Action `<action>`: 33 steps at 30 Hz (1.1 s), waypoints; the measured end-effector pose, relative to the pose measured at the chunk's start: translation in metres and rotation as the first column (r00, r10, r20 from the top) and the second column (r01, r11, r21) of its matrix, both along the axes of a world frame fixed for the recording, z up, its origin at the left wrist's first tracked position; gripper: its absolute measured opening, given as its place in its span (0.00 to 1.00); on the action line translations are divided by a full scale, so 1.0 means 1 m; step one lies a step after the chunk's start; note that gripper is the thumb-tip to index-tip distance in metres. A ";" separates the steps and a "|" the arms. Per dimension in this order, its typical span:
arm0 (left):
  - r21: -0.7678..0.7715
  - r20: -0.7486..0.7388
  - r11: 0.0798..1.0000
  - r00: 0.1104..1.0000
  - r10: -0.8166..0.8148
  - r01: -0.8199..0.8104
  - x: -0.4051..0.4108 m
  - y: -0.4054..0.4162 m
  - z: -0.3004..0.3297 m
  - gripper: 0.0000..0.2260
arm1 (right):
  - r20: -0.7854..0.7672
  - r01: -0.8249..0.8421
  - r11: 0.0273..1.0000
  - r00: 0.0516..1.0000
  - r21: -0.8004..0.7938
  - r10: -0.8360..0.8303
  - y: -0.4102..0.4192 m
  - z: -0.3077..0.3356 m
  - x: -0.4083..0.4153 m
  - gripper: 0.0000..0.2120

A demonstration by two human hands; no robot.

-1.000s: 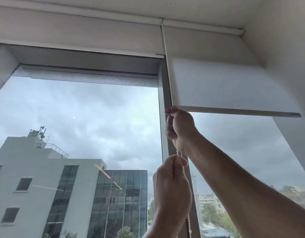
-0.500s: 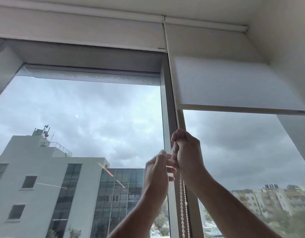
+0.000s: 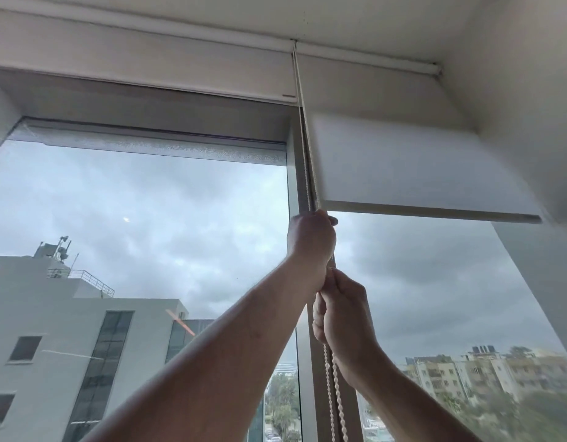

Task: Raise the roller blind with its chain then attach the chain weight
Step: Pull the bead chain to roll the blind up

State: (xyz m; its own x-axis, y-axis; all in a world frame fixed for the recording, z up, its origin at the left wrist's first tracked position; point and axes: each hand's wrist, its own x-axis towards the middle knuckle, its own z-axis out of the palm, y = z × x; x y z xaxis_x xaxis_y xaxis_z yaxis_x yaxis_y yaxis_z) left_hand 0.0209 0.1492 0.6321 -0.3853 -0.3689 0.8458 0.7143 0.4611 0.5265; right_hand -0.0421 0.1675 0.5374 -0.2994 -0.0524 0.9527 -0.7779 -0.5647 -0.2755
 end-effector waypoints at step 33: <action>-0.111 -0.146 0.986 0.984 0.106 -0.122 -0.018 -0.037 -0.100 0.18 | 0.204 -0.148 0.979 0.972 0.141 0.118 0.011 0.082 0.029 0.12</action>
